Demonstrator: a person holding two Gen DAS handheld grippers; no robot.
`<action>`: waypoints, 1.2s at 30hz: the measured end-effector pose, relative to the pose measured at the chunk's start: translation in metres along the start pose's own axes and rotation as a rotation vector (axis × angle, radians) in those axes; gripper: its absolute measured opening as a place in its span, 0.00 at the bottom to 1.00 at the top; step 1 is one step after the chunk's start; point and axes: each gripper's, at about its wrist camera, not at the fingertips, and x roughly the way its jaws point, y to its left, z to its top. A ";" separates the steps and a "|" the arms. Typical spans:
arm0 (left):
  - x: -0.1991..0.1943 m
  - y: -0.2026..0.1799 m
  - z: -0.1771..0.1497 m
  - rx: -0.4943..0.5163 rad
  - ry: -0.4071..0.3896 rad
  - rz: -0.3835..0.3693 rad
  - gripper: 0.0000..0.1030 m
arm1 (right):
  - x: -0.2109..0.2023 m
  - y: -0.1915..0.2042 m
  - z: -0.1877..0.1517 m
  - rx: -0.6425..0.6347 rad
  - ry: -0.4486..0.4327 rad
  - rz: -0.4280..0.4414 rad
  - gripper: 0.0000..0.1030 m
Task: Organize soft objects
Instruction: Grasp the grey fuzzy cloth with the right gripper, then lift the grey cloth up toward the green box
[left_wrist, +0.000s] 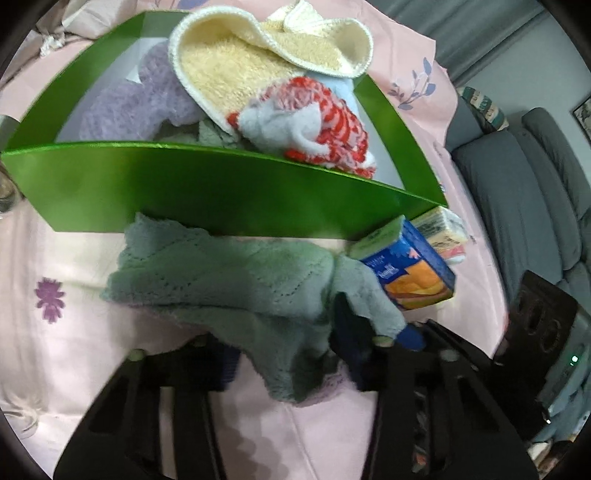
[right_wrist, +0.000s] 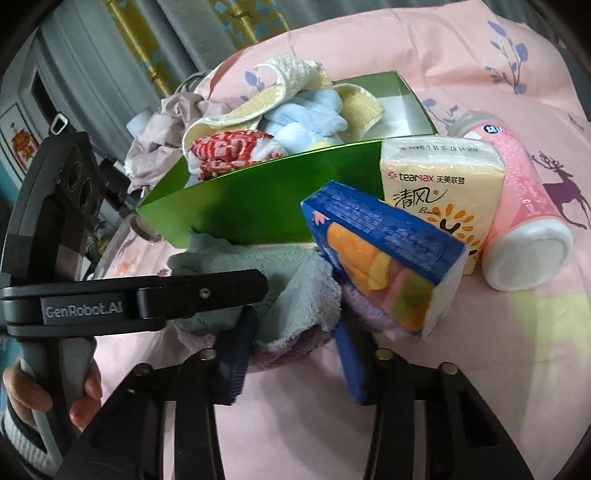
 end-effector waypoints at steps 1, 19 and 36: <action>0.001 0.000 -0.001 0.003 0.002 0.003 0.31 | 0.001 -0.001 0.000 0.003 0.001 0.004 0.27; -0.062 -0.023 -0.043 0.103 -0.085 0.034 0.13 | -0.040 0.050 -0.012 -0.129 -0.087 0.038 0.12; -0.119 -0.060 -0.066 0.191 -0.206 0.093 0.13 | -0.092 0.093 -0.023 -0.237 -0.182 0.043 0.13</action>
